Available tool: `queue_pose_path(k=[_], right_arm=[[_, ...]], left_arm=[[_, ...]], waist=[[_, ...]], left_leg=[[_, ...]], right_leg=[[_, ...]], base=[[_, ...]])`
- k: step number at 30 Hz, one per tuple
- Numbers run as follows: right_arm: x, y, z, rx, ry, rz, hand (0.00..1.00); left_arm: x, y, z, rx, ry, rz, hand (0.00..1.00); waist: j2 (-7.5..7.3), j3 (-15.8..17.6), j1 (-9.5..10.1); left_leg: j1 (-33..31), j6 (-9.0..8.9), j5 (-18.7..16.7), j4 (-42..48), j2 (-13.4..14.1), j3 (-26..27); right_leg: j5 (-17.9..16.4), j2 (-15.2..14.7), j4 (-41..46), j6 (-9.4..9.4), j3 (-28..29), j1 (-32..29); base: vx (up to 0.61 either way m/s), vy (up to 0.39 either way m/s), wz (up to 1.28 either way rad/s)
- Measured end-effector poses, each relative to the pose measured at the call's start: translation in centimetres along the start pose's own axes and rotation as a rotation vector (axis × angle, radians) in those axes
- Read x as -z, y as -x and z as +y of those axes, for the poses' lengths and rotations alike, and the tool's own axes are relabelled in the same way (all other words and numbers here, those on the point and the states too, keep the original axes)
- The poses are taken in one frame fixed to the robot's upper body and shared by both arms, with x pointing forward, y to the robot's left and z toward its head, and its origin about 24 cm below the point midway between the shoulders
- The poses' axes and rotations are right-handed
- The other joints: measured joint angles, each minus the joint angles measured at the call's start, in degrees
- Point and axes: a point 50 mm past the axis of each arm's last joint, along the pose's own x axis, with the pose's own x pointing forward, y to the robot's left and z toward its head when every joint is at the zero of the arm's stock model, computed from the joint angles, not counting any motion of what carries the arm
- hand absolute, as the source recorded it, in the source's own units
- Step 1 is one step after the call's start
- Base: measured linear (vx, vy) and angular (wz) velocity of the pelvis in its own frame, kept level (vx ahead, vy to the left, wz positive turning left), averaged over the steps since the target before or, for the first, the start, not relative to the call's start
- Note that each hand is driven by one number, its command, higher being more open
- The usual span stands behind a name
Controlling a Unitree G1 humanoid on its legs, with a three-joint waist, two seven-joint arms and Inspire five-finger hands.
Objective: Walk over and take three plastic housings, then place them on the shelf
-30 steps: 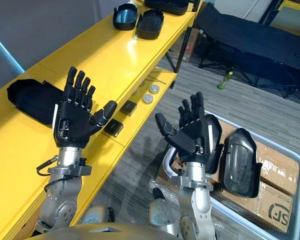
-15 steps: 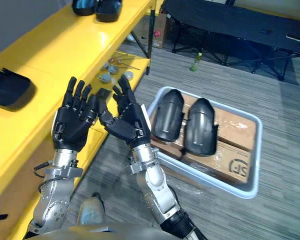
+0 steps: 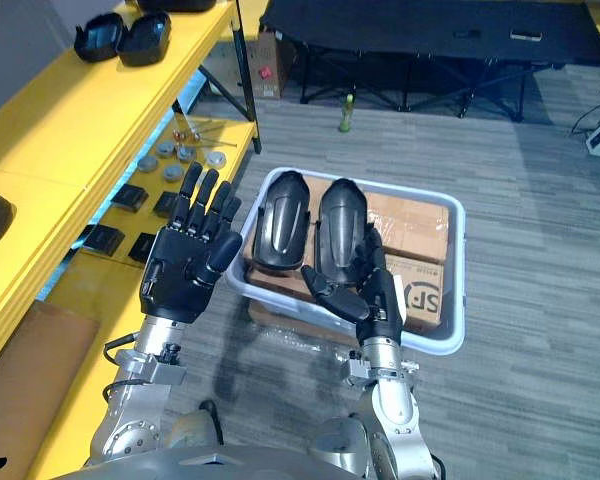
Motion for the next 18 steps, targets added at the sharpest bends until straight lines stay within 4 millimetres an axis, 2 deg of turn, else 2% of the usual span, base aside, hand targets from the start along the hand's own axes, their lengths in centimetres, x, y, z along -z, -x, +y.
queue_pose_path(k=[2,3,5,7,9,10,12,13,16,18], right_arm=[[0.7,-0.3,0.2,0.041,0.034,0.026,1.0],[0.8,-0.6,0.2,0.051,0.062,0.028,1.0],[1.5,-1.8,-0.9,0.133,0.127,0.052,1.0],[1.8,-4.0,-3.3,0.317,0.159,0.073,1.0],[0.6,-5.7,-5.3,0.457,0.166,0.026,1.0],[-0.9,-6.8,-6.6,0.527,0.176,-0.027,1.0],[-3.2,-8.1,-7.7,0.582,0.19,-0.1,1.0],[-5.1,-9.2,-8.4,0.611,0.2,-0.161,1.0],[-8.0,-10.9,-8.8,0.656,0.209,-0.256,1.0],[-9.4,-11.9,-8.7,0.654,0.216,-0.284,1.0]], left_arm=[[0.2,0.3,0.9,-0.016,-0.035,0.04,1.0],[0.3,0.3,1.0,-0.015,-0.038,0.047,1.0],[0.6,-0.4,0.8,0.01,-0.059,0.08,1.0],[0.9,-1.2,0.8,0.041,-0.134,0.117,1.0],[0.9,-1.6,0.9,0.035,-0.14,0.129,1.0],[1.0,-1.7,1.0,0.026,-0.141,0.135,1.0],[1.0,-1.7,1.1,0.02,-0.144,0.136,1.0],[0.9,-1.9,1.1,0.025,-0.146,0.134,1.0],[0.9,-2.2,1.0,0.033,-0.146,0.141,1.0],[1.0,-2.2,1.1,0.028,-0.087,0.143,1.0]], waist=[[-1.59,-0.2,0.01],[-1.87,-0.1,0.0],[-2.19,0.0,-0.01],[-2.16,0.5,0.21],[-1.7,2.0,0.29],[-1.1,3.3,0.45],[-0.47,4.9,0.58],[-0.1,6.2,0.62],[-0.1,8.3,1.21],[0.08,8.8,1.53]], left_leg=[[0.0,0.78,-0.4,0.8,-0.9,2.1],[-0.3,0.97,-0.7,1.4,-1.0,2.4],[-2.5,1.43,-2.0,3.8,-1.1,2.5],[-6.1,1.75,-2.6,6.8,-1.0,1.8],[-8.8,1.81,-2.5,8.2,-1.0,0.8],[-10.0,1.66,-2.2,8.4,-1.0,0.2],[-11.4,1.4,-1.7,8.3,-1.0,-0.3],[-12.4,1.23,-1.1,8.1,-1.0,-1.0],[-13.5,1.43,1.3,6.0,-0.9,-2.3],[-14.6,0.8,1.8,5.3,-0.8,-3.4]], right_leg=[[4.2,-1.0,-3.5,0.09,0.4,0.0],[5.1,-1.1,-4.2,0.03,0.4,0.0],[7.0,-1.3,-6.0,0.09,0.1,-0.2],[8.0,-1.4,-7.4,0.48,-0.6,-1.4],[8.4,-1.2,-8.2,1.06,-1.4,-2.5],[9.1,-1.0,-8.7,0.95,-1.5,-3.3],[9.9,-0.7,-9.2,0.8,-1.5,-4.5],[10.3,-0.4,-9.2,0.66,-1.6,-5.3],[10.9,0.4,-9.2,0.05,-2.4,-6.8],[11.0,0.8,-9.2,-0.13,-3.0,-7.7]], base=[[-0.06,0.194,-0.45],[-0.06,0.131,-0.32],[-0.08,0.102,-0.1],[-0.13,0.084,0.09],[-0.13,0.019,0.13],[-0.14,0.002,0.05],[-0.14,-0.002,0.01],[-0.13,-0.021,0.08],[-0.09,-0.045,0.11],[-0.06,-0.046,0.14]])
